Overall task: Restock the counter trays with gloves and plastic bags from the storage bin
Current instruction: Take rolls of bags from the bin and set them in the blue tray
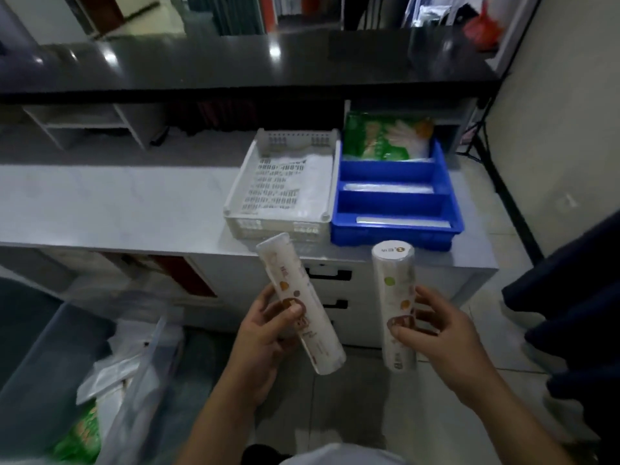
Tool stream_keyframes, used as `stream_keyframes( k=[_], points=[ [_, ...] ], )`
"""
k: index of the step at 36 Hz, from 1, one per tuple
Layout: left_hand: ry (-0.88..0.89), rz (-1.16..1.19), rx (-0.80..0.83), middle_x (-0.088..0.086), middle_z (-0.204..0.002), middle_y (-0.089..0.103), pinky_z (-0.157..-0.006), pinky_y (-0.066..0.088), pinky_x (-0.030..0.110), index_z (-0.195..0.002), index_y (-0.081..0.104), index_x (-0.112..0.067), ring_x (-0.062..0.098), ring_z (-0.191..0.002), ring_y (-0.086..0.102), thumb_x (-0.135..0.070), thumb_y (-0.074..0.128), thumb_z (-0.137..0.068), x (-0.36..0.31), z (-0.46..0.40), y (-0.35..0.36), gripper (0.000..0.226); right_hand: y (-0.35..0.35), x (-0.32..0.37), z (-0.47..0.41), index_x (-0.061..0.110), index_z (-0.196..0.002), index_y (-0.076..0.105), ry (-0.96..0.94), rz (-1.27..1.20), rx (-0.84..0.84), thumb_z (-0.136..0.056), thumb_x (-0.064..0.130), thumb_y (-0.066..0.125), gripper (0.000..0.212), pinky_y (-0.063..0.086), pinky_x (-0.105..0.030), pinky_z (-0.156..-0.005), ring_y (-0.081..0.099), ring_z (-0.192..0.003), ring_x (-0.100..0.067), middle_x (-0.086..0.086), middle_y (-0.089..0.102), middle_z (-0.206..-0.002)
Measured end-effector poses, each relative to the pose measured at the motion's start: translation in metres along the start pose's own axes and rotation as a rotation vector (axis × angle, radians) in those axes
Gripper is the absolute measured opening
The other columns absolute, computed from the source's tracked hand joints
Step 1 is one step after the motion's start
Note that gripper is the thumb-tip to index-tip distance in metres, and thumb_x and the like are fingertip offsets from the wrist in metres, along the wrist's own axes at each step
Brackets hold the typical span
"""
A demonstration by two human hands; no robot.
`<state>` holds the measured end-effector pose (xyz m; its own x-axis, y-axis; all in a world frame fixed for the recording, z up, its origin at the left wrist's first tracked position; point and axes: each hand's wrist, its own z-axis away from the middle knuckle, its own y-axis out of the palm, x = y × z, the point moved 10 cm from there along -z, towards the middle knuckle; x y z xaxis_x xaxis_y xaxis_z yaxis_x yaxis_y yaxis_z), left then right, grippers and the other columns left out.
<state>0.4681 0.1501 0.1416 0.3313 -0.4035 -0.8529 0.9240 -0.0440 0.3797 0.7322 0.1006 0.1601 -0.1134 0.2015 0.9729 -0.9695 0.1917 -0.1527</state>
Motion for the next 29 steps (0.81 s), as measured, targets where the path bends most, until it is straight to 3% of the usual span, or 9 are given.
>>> stream_keyframes(
  k=[2,6,8,12,16,21,25,29],
  points=[
    [-0.016,-0.016,-0.001,0.011,-0.119,0.071,-0.078,0.059,0.041,-0.127,0.062,-0.025,0.027,-0.105,0.070,-0.015,0.082,-0.070,0.002,-0.007,0.017,0.061,-0.022,-0.001,-0.004,0.071,-0.109,0.053,-0.006,0.019,-0.028,-0.075,0.016,0.081,0.071,0.053,-0.025,-0.074,0.063,-0.097,0.005,0.030,0.065,-0.106],
    [-0.017,-0.042,0.037,0.012,-0.121,0.070,-0.077,0.059,0.042,-0.127,0.062,-0.025,0.028,-0.106,0.070,-0.014,0.085,-0.067,-0.009,-0.024,0.042,0.065,-0.053,0.006,-0.021,0.051,-0.129,0.054,-0.010,0.009,-0.060,-0.076,0.013,0.080,0.070,0.056,-0.039,-0.085,0.062,-0.107,-0.008,0.015,0.064,-0.116],
    [-0.002,-0.060,0.054,0.011,-0.120,0.071,-0.078,0.058,0.045,-0.129,0.060,-0.025,0.028,-0.107,0.070,-0.020,0.084,-0.064,-0.020,-0.037,0.053,0.069,-0.063,0.014,-0.034,0.051,-0.127,0.055,-0.026,-0.009,-0.073,-0.076,0.012,0.080,0.069,0.056,-0.039,-0.086,0.062,-0.107,-0.008,0.014,0.065,-0.116],
    [0.020,-0.070,0.102,0.007,-0.114,0.072,-0.076,0.059,0.037,-0.132,0.058,-0.024,0.023,-0.105,0.071,-0.020,0.082,-0.068,-0.042,-0.077,0.070,0.068,-0.079,0.035,-0.065,0.044,-0.129,0.056,-0.087,0.025,-0.078,-0.076,0.012,0.080,0.067,0.056,-0.039,-0.088,0.063,-0.108,-0.007,0.013,0.066,-0.116],
    [0.012,-0.068,0.159,0.007,-0.116,0.071,-0.078,0.058,0.042,-0.136,0.055,-0.026,0.027,-0.109,0.069,-0.025,0.081,-0.071,-0.061,-0.124,0.081,0.070,-0.095,0.058,-0.100,0.044,-0.132,0.053,-0.160,0.127,-0.063,-0.075,0.011,0.080,0.071,0.058,-0.032,-0.087,0.061,-0.111,-0.003,0.017,0.063,-0.120],
    [-0.020,-0.057,0.204,0.004,-0.112,0.072,-0.078,0.058,0.043,-0.136,0.056,-0.027,0.023,-0.105,0.070,-0.025,0.074,-0.077,-0.082,-0.179,0.082,0.062,-0.095,0.097,-0.155,0.052,-0.131,0.049,-0.242,0.418,-0.068,-0.074,0.022,0.079,0.071,0.053,-0.012,-0.075,0.057,-0.109,0.002,0.025,0.056,-0.117],
    [-0.048,-0.023,0.213,0.002,-0.108,0.071,-0.080,0.056,0.045,-0.132,0.060,-0.025,0.019,-0.098,0.070,-0.022,0.071,-0.079,-0.095,-0.217,0.084,0.054,-0.066,0.110,-0.206,0.047,-0.133,0.045,-0.299,0.863,0.054,-0.071,0.031,0.076,0.071,0.051,-0.030,-0.076,0.054,-0.098,-0.004,0.021,0.050,-0.111],
    [-0.104,-0.047,0.273,0.006,-0.113,0.072,-0.083,0.054,0.050,-0.132,0.060,-0.026,0.026,-0.105,0.066,-0.023,0.070,-0.080,-0.097,-0.247,0.090,0.053,-0.043,0.082,-0.249,0.048,-0.139,0.036,-0.204,1.184,0.220,-0.077,0.037,0.069,0.071,0.049,-0.032,-0.073,0.053,-0.101,-0.011,0.014,0.050,-0.119]
  ],
)
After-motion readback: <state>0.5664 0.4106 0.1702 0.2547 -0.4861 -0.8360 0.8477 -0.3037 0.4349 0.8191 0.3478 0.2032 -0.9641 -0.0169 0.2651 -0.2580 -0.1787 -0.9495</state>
